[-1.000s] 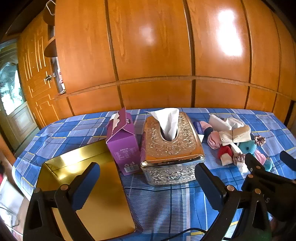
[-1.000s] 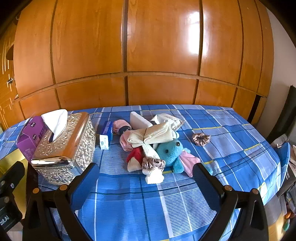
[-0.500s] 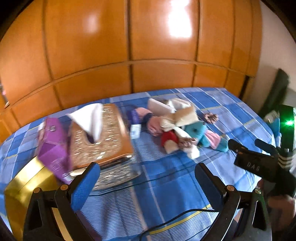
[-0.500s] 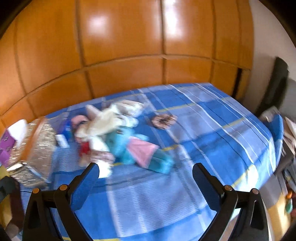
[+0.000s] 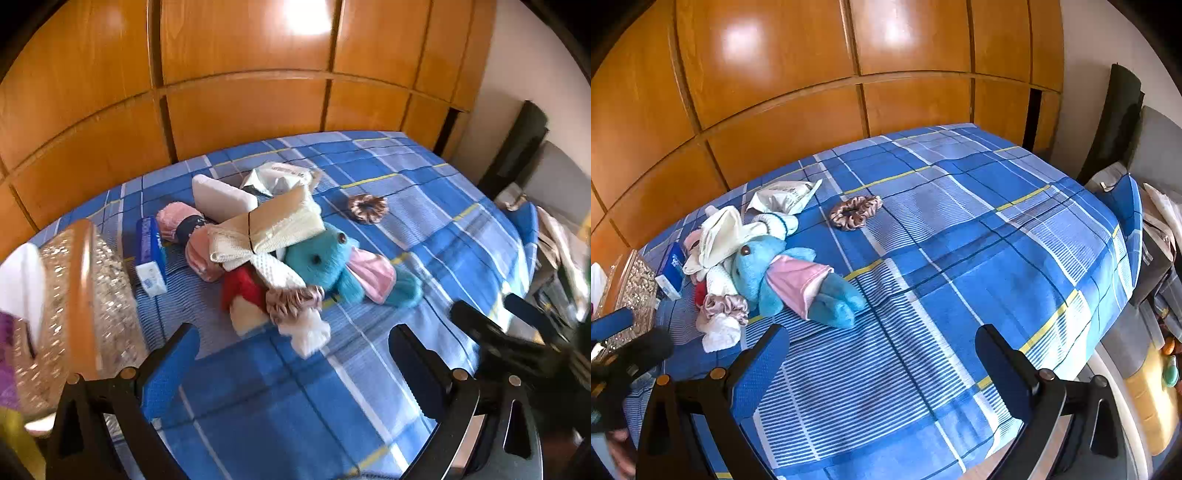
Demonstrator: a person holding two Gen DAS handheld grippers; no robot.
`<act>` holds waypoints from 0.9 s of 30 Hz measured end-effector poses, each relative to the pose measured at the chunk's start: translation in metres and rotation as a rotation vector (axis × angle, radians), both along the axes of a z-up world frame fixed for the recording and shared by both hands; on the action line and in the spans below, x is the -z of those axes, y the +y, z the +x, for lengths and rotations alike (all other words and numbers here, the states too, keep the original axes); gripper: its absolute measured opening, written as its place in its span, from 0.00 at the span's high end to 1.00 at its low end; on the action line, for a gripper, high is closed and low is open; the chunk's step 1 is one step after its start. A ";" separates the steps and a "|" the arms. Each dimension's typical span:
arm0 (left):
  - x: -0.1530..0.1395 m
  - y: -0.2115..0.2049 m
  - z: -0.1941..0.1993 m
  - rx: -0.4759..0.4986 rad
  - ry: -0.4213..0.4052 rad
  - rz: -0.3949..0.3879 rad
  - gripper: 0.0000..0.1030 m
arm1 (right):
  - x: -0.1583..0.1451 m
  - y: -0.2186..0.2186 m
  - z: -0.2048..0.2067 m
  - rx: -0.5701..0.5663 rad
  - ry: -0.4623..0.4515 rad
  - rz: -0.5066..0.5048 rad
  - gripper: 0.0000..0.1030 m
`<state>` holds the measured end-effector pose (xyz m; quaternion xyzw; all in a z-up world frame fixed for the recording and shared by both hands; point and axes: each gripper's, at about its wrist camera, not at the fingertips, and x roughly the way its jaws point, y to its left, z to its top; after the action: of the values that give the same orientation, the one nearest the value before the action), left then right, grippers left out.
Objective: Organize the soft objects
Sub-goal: 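Grasp the white knit cloth with scrunchie with left tool while right tool reaches toward blue plush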
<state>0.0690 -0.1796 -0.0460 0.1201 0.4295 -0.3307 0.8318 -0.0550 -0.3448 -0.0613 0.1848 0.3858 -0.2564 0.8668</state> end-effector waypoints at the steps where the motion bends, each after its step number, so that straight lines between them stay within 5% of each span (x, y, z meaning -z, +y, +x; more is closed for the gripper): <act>1: 0.005 -0.004 0.005 0.000 0.016 -0.004 0.00 | 0.000 -0.002 -0.001 0.005 0.000 0.001 0.00; 7: 0.037 -0.025 0.030 -0.050 0.049 0.092 0.01 | 0.010 -0.008 0.000 0.009 0.017 0.031 0.00; 11: 0.053 -0.034 0.041 -0.072 0.073 0.113 0.31 | 0.015 -0.006 0.002 -0.001 0.031 0.036 0.00; 12: 0.057 -0.037 0.043 -0.068 0.084 0.110 0.32 | 0.017 -0.006 0.003 -0.006 0.035 0.037 0.00; 14: 0.062 -0.035 0.043 -0.054 0.096 0.098 0.53 | 0.019 -0.005 0.004 -0.013 0.041 0.040 0.01; 16: 0.059 -0.029 0.038 -0.035 0.085 0.085 0.59 | 0.020 -0.004 0.006 -0.029 0.043 0.040 0.02; 21: 0.045 -0.004 0.018 0.010 0.087 0.036 0.60 | 0.016 0.001 0.017 -0.126 0.040 0.033 0.05; 27: 0.049 0.021 -0.008 0.049 0.100 0.037 0.61 | 0.010 0.015 0.062 -0.447 0.075 -0.050 0.10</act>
<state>0.0606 -0.1590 -0.0947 0.1292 0.4735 -0.3487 0.7985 0.0071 -0.3303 -0.0712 0.0633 0.4424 -0.0741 0.8915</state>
